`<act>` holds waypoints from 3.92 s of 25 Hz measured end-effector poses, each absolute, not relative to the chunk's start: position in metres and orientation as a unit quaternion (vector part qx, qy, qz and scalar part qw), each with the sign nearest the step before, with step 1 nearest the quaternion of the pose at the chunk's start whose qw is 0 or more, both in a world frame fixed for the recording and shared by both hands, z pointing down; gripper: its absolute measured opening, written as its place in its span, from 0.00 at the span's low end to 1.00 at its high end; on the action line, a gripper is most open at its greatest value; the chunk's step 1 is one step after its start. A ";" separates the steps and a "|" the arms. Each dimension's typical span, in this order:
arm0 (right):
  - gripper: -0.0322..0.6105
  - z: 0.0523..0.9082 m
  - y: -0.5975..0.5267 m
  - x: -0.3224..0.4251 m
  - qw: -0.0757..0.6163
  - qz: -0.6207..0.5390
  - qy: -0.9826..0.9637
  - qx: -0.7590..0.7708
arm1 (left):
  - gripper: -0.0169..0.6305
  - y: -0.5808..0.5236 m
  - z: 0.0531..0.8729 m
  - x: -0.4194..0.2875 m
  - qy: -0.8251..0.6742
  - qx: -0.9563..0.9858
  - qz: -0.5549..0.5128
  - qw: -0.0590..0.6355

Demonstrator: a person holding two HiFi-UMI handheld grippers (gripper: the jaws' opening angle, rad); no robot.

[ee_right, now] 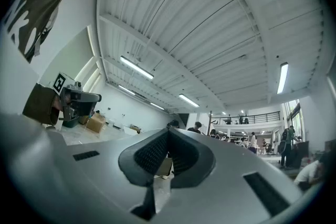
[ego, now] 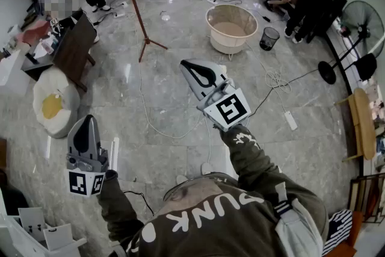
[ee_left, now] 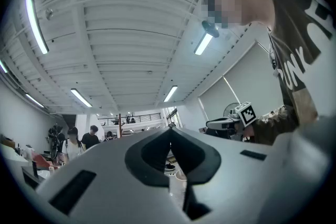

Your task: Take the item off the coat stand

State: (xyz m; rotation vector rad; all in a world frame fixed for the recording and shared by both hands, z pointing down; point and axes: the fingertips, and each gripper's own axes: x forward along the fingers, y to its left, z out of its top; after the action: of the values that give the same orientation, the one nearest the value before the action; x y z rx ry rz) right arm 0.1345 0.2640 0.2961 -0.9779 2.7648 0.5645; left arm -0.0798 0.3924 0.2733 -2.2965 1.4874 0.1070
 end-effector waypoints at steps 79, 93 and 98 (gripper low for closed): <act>0.97 0.343 -0.038 0.063 0.031 0.137 0.935 -0.326 | 0.03 0.126 0.285 -0.144 0.544 -0.820 0.010 0.179; 0.97 0.352 -0.168 0.024 0.009 0.131 0.928 -0.350 | 0.03 -0.019 0.307 -0.195 0.526 -0.834 0.018 0.165; 0.98 0.340 -0.217 -0.019 0.001 0.141 0.922 -0.362 | 0.03 -0.076 0.309 -0.242 0.517 -0.840 0.026 0.166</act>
State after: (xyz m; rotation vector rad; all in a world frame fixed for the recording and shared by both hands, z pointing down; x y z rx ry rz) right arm -0.0188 -0.2169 0.3403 -1.1352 2.8926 0.4420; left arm -0.2425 -0.0759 0.3092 -2.3914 1.4720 0.0734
